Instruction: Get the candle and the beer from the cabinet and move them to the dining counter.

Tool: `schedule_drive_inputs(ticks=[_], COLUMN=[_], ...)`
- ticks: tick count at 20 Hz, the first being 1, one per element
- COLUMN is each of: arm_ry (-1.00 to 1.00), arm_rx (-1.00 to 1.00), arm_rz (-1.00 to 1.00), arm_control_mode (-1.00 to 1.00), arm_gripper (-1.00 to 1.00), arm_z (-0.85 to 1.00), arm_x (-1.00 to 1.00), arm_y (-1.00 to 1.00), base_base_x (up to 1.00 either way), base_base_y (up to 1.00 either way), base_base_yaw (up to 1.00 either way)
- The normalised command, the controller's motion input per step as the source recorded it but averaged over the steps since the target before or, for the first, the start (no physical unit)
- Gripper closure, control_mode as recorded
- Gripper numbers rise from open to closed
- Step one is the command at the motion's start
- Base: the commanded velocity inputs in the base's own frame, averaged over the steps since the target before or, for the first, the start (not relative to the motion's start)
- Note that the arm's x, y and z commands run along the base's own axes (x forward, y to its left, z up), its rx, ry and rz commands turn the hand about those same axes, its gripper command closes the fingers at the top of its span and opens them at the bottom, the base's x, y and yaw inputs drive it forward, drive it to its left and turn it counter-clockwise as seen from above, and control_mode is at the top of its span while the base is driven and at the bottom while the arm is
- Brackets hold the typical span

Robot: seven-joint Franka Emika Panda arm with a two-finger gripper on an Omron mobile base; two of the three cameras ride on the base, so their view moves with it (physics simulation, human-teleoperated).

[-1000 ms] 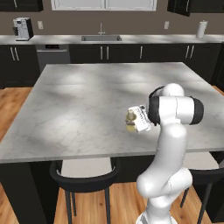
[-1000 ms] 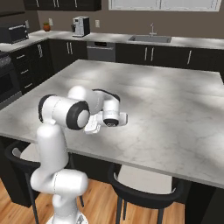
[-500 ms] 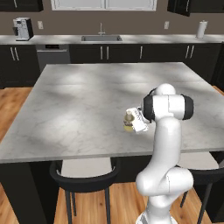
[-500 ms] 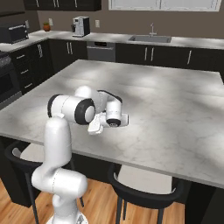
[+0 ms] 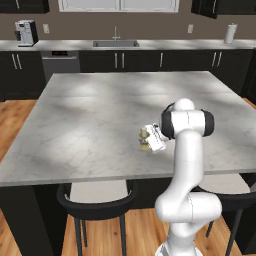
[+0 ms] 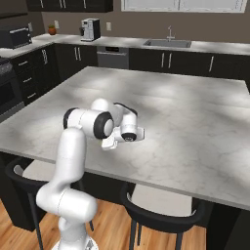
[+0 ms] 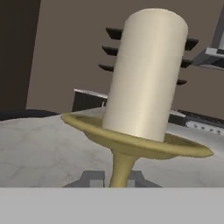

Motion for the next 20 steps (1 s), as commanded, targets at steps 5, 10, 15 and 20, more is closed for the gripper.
schedule_drive_inputs(ticks=[5,10,15,20], arm_ry=[0.02,0.0,0.0,-0.03], arm_rx=[0.0,0.0,0.0,0.0], arm_rz=[0.05,0.07,0.1,0.09], arm_control_mode=[-1.0,-1.0,-1.0,-1.0], arm_gripper=[1.0,1.0,1.0,1.0], arm_z=[-0.29,-0.26,-0.25,-0.27], arm_x=[0.34,0.26,0.04,0.0], arm_y=[-0.06,-0.02,-0.01,-0.02], base_base_x=[0.0,0.0,0.0,0.0], base_base_y=[0.0,0.0,0.0,0.0], base_base_yaw=[0.0,0.0,0.0,0.0])
